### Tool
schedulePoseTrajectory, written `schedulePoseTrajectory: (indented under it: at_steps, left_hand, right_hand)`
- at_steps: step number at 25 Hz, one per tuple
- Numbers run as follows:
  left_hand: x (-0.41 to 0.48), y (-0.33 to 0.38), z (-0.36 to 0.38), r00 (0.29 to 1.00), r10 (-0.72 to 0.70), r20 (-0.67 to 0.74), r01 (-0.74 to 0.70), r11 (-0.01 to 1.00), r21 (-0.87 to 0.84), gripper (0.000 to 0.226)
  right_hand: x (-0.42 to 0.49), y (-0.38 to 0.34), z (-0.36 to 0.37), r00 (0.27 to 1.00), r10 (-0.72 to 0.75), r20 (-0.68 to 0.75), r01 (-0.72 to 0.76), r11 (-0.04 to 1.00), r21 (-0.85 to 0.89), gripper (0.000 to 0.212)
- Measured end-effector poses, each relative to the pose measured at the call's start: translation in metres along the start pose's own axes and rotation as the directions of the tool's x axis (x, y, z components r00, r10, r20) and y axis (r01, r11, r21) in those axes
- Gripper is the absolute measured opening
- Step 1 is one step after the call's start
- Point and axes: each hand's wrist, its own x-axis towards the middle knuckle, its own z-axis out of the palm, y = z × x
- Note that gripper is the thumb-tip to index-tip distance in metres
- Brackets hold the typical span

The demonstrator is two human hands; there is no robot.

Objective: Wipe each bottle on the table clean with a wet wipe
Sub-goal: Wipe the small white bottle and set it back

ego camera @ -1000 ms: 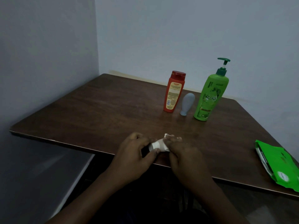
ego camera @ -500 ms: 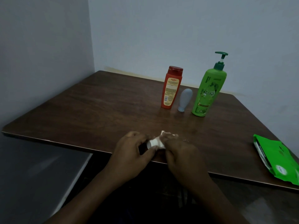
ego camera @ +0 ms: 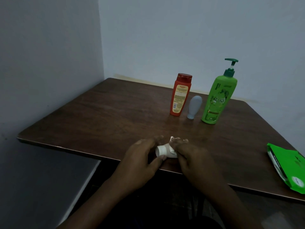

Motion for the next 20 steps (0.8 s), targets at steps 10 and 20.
schedulePoseTrajectory:
  at_steps: [10,20]
  left_hand:
    - [0.001,-0.002,0.005,0.999,0.036,-0.003,-0.036,0.997,0.075,0.025]
    - [0.0,0.003,-0.005,0.97,-0.241,0.008,0.218,0.864,-0.454,0.064]
  right_hand:
    - [0.008,0.003,-0.009,0.988,0.104,-0.118,-0.1,0.994,0.036,0.034]
    - [0.008,0.009,-0.02,0.996,0.043,-0.079,-0.041,0.999,0.023,0.02]
